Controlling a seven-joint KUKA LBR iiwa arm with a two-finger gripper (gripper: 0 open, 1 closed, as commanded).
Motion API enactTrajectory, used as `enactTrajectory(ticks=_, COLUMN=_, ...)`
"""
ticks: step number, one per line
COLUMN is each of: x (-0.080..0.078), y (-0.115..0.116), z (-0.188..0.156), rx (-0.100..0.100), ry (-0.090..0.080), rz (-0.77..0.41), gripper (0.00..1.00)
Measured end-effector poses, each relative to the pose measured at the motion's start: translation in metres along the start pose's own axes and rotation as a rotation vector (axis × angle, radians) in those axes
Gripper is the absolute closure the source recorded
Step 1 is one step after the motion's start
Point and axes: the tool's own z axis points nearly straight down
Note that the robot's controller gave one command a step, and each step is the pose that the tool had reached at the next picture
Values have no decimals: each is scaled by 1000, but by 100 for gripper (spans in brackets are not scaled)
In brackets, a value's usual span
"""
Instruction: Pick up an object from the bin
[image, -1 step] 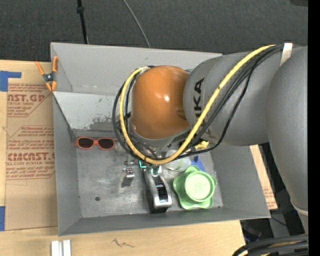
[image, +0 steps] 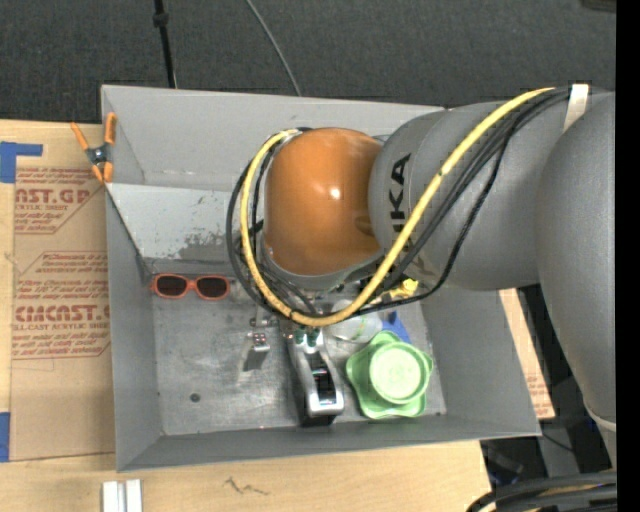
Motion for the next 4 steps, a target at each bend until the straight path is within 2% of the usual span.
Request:
enactTrajectory(ticks=1, x=-43, y=16, z=64, rx=-3, ry=-8, rz=-14, gripper=0)
enactTrajectory(ticks=2, x=-70, y=40, z=69, rx=2, ry=4, rz=-41, gripper=0)
enactTrajectory(ticks=3, x=-63, y=-14, z=67, rx=0, ry=-1, rz=-73, gripper=0)
enactTrajectory(ticks=4, x=-68, y=19, z=106, rx=1, ry=-3, rz=125, gripper=0)
